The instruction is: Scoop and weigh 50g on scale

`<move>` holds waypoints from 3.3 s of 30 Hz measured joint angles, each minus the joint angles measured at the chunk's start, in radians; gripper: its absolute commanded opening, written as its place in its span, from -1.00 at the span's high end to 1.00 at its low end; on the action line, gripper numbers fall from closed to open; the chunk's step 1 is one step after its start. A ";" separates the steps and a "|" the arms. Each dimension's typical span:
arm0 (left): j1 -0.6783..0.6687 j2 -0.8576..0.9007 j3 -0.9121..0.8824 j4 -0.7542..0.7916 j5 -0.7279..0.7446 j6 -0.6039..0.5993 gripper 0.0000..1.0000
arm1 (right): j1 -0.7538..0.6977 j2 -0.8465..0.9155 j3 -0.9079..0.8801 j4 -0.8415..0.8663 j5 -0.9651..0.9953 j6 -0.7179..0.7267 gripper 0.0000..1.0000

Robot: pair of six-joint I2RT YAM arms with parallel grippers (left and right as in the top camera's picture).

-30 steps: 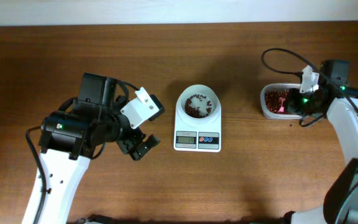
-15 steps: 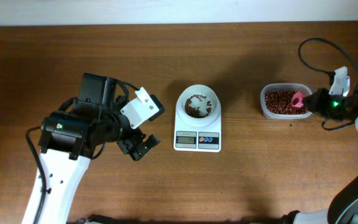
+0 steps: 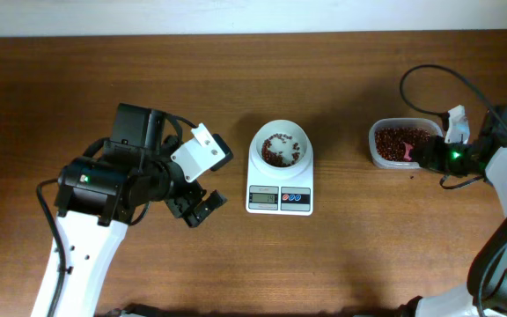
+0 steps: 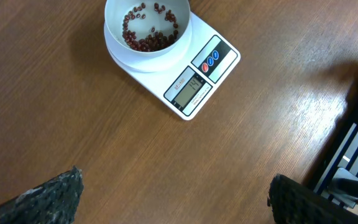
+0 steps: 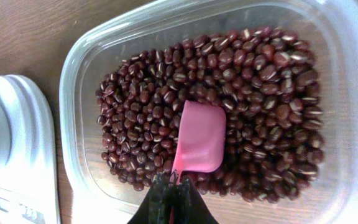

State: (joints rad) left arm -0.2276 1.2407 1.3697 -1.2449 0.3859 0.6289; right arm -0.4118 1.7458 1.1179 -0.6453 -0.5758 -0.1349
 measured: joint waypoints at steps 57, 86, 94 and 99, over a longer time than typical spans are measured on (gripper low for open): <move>0.000 0.000 0.000 0.000 0.000 0.000 -0.98 | -0.082 0.055 -0.009 -0.015 -0.687 0.073 0.92; 0.000 0.000 0.000 0.000 0.000 0.000 -0.98 | 0.376 0.055 -0.011 0.206 -0.745 0.248 0.92; 0.000 0.000 0.000 0.000 0.000 0.000 -0.98 | 0.479 0.055 -0.012 0.303 -0.626 0.315 0.92; 0.000 0.000 0.000 0.000 0.000 0.000 -0.98 | 0.486 0.055 -0.012 0.361 -0.527 0.208 0.92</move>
State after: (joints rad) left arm -0.2276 1.2407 1.3697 -1.2449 0.3859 0.6289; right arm 0.0738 1.8004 1.1057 -0.2840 -1.1027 0.0731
